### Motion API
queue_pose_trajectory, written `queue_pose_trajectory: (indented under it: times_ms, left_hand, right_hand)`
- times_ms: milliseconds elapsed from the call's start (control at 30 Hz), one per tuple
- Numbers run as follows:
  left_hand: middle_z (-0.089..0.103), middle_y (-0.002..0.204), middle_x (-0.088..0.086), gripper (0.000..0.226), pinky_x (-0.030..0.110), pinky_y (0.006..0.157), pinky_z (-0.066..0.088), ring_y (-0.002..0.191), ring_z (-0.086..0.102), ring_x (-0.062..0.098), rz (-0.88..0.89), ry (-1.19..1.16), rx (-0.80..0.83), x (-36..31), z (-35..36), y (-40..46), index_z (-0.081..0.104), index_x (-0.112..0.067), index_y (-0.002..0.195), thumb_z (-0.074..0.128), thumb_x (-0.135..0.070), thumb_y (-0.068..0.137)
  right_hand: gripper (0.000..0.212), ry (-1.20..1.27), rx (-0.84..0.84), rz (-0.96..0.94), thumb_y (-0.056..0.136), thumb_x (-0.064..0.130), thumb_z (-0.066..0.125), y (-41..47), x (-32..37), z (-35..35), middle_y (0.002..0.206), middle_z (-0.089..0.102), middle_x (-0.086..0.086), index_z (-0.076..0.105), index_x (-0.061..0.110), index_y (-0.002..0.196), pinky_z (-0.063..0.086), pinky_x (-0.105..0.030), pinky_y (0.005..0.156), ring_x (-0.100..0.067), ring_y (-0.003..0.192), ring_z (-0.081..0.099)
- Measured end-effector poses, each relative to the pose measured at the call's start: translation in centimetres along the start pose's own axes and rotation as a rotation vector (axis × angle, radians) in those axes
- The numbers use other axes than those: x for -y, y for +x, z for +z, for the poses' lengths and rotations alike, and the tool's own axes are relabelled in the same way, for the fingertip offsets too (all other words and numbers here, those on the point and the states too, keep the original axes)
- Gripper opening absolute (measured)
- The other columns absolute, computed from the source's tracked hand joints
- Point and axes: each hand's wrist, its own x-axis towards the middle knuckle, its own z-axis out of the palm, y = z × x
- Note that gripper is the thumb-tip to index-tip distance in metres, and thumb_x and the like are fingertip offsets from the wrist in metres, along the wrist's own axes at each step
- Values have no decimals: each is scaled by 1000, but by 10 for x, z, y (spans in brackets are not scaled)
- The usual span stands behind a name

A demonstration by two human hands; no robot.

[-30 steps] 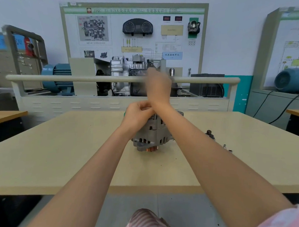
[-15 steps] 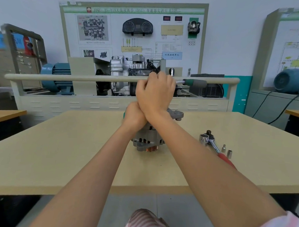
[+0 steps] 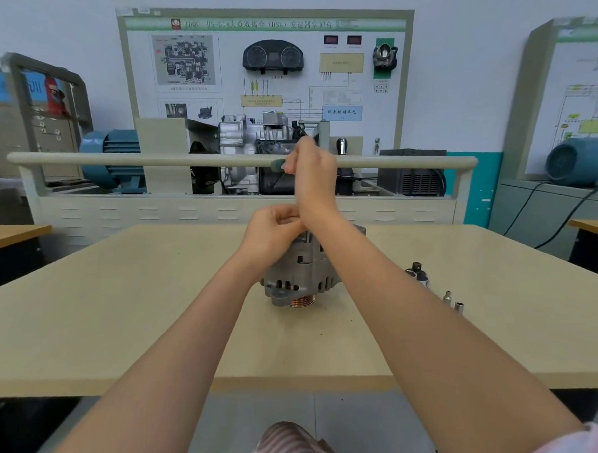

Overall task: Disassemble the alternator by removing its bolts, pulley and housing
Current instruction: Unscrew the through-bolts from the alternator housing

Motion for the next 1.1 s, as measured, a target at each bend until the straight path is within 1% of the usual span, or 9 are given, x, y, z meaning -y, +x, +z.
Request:
queue_pose_trajectory:
  times_ms: [100,200,300,400,600,700,800,900,1100]
  left_hand:
    - [56,49,-9,34,12,45,37,48,49,0,-34,69,-67,-1,0,1,54,-16,59,54,5,86]
    - [52,58,0,28,24,52,32,57,41,11,-60,127,-95,1,1,6,51,-13,62,51,0,88]
    - [47,42,-12,38,24,49,27,47,38,6,-43,110,-96,1,2,4,45,-21,52,55,0,83]
    - [63,55,-16,29,21,60,45,59,58,-2,2,67,-31,-1,1,0,62,-27,63,62,-7,84]
    - [72,71,-15,7,8,59,49,68,67,-4,9,-70,50,-1,-2,1,70,-21,89,67,-16,86]
    - [69,64,-14,10,9,59,50,61,64,-5,-3,-55,11,-2,-1,0,71,-16,84,66,-7,84]
    - [57,44,-12,35,7,43,38,43,51,-4,-35,20,-53,-2,-1,1,57,-17,59,56,5,86]
    - [51,52,-3,34,9,36,29,48,41,4,-84,97,-98,-2,-2,5,49,-14,60,51,1,90]
    - [65,58,-16,25,17,61,47,63,61,-1,-7,69,-4,-1,-1,1,64,-24,68,59,-8,87]
  right_hand:
    - [37,-599,-85,-395,88,12,47,-9,-13,1,58,38,2,38,15,53,30,-30,62,-15,61,36]
    - [23,-1032,-222,-527,86,19,47,-13,-18,-1,76,52,-5,61,6,73,33,-32,85,-21,78,43]
    - [33,-817,-181,-480,87,18,46,-10,-13,-3,61,46,1,48,13,54,34,-32,73,-17,69,42]
    - [52,-449,-66,-276,91,16,44,-1,-4,-3,38,28,12,29,19,41,28,-24,52,-6,44,30]
    - [52,295,37,163,96,14,30,12,6,-8,47,32,-8,31,16,45,47,-16,51,-10,38,39]
    - [56,119,-27,60,95,11,33,5,0,-3,43,39,-2,37,12,39,43,-21,56,-12,44,40]
    - [40,-521,-82,-352,92,13,41,-8,-12,0,56,43,-2,44,12,52,33,-26,59,-15,57,40]
    - [24,-1044,-185,-563,85,17,47,-15,-17,2,75,55,-6,64,5,73,32,-31,84,-22,78,46]
    - [52,-247,-54,-184,93,16,38,-3,0,1,41,29,5,28,18,41,26,-27,52,-13,47,29]
